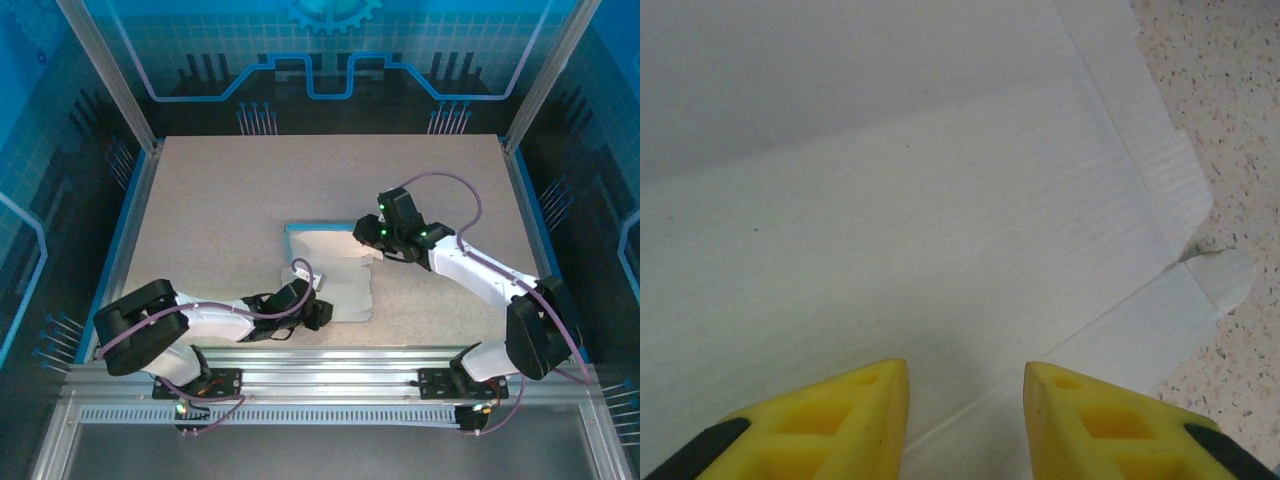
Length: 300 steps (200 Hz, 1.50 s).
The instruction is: Fold the paper box
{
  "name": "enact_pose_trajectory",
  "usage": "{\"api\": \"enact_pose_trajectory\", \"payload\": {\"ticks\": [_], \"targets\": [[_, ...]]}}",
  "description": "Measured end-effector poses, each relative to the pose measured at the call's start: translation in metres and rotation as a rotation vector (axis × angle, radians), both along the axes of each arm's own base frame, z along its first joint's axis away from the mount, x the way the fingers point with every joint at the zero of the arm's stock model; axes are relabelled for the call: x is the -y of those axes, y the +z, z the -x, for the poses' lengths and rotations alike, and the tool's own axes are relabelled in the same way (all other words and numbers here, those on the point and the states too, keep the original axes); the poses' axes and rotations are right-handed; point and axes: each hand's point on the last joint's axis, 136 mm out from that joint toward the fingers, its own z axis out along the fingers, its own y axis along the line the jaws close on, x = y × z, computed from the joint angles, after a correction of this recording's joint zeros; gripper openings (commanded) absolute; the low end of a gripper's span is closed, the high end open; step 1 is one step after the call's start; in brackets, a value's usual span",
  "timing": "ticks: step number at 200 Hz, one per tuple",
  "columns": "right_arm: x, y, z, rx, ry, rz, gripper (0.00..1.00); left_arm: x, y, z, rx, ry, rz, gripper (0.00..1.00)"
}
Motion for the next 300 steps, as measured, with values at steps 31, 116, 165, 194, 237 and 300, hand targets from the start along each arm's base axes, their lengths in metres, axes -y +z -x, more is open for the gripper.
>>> {"api": "enact_pose_trajectory", "payload": {"ticks": [31,116,165,194,237,300], "targets": [[0.007,-0.004,-0.001,-0.006,-0.01,-0.055,0.31,0.003,0.0,-0.002,0.002,0.005,0.007,0.37],[0.033,0.024,0.001,0.109,0.066,-0.053,0.35,0.009,0.001,-0.006,0.004,0.005,0.01,0.36],[0.067,0.016,0.006,0.123,0.099,0.026,0.38,0.01,0.001,-0.006,0.005,0.003,0.01,0.36],[0.075,0.012,0.006,0.108,0.149,0.094,0.41,0.011,0.001,-0.006,0.009,-0.004,0.006,0.36],[0.066,0.015,-0.014,0.125,0.261,0.163,0.44,0.013,0.002,-0.007,0.021,-0.021,0.0,0.37],[0.062,0.003,-0.029,0.092,0.374,0.242,0.46,0.015,0.003,-0.006,0.019,-0.033,0.0,0.37]]}}
